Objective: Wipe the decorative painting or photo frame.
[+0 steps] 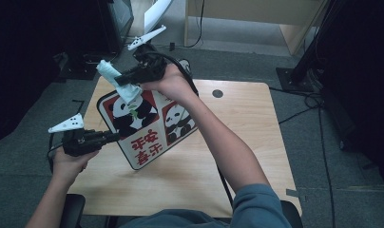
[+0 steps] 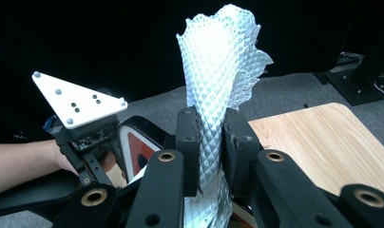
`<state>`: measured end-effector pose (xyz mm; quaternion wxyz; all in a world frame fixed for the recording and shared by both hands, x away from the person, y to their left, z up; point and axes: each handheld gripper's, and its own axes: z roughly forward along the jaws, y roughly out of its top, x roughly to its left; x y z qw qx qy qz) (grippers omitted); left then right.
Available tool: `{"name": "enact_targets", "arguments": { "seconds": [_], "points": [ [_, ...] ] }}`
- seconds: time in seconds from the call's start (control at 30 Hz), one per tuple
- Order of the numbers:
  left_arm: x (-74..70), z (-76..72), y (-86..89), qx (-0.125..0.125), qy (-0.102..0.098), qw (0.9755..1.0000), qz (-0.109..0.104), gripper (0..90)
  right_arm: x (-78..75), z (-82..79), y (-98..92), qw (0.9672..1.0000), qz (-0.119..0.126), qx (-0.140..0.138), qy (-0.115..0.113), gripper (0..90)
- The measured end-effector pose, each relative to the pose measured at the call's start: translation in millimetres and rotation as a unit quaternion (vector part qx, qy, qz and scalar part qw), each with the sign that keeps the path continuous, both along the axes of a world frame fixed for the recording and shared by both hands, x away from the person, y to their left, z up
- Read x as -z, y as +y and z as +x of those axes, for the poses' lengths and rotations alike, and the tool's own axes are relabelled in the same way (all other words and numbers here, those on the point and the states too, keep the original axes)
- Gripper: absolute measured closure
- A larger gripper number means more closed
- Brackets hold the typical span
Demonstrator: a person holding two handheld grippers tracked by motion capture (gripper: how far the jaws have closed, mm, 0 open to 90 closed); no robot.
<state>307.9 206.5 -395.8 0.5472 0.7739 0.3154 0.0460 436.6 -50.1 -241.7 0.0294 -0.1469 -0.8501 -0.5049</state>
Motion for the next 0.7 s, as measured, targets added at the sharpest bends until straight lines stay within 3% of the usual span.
{"name": "enact_targets", "arguments": {
  "seconds": [0.7],
  "points": [
    [0.3, -0.1, 0.3, 0.002, -0.002, 1.0000, 0.001, 77.8, -0.5, 5.8, -20.2, 0.9995, -0.003, 0.028, -0.014, 79.2]
  ]
}}
